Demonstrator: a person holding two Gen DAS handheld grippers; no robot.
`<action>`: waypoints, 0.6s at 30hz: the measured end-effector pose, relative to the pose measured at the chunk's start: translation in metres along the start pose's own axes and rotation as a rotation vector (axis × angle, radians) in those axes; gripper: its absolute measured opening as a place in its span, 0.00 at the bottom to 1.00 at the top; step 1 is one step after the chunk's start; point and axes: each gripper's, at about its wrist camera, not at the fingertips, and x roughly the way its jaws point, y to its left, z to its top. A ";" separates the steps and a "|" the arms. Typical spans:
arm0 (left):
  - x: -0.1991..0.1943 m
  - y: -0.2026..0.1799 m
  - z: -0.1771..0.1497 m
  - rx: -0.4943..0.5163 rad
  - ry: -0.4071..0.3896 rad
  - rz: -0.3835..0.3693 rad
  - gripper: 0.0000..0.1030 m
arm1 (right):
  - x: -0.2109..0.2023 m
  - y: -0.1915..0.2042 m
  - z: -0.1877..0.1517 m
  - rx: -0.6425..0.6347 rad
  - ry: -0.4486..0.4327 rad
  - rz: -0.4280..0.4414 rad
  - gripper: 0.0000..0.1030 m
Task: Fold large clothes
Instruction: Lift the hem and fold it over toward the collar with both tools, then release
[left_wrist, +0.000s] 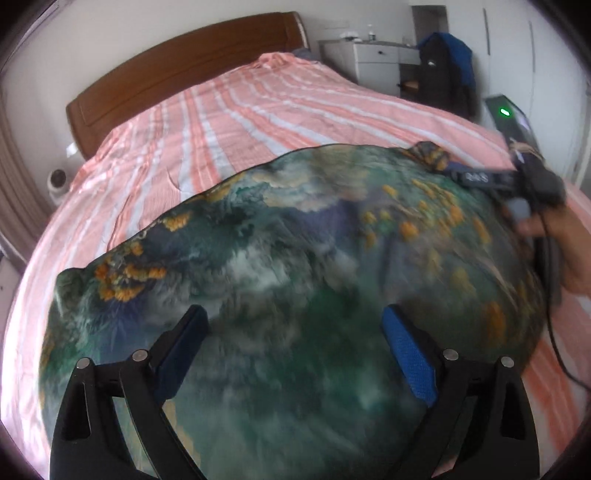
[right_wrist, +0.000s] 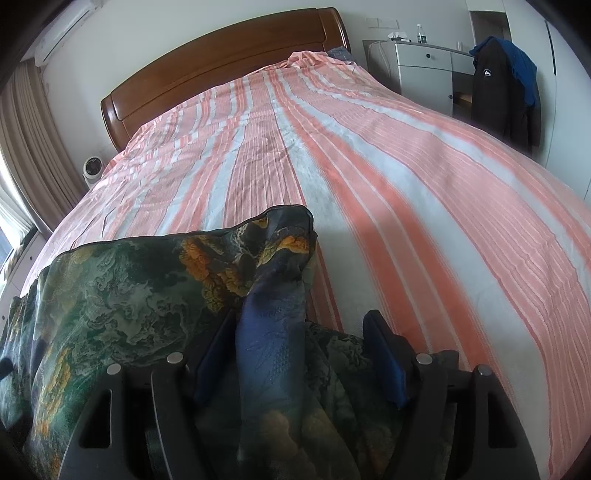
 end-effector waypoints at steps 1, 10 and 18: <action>-0.007 -0.003 -0.005 0.016 0.004 -0.003 0.94 | 0.000 0.000 0.000 0.002 0.001 0.002 0.69; -0.054 -0.047 -0.077 0.068 0.109 -0.064 0.96 | 0.002 -0.001 0.001 0.003 0.003 -0.003 0.70; -0.099 -0.028 -0.124 -0.140 0.198 -0.139 0.96 | -0.003 -0.006 0.017 0.026 0.108 0.061 0.81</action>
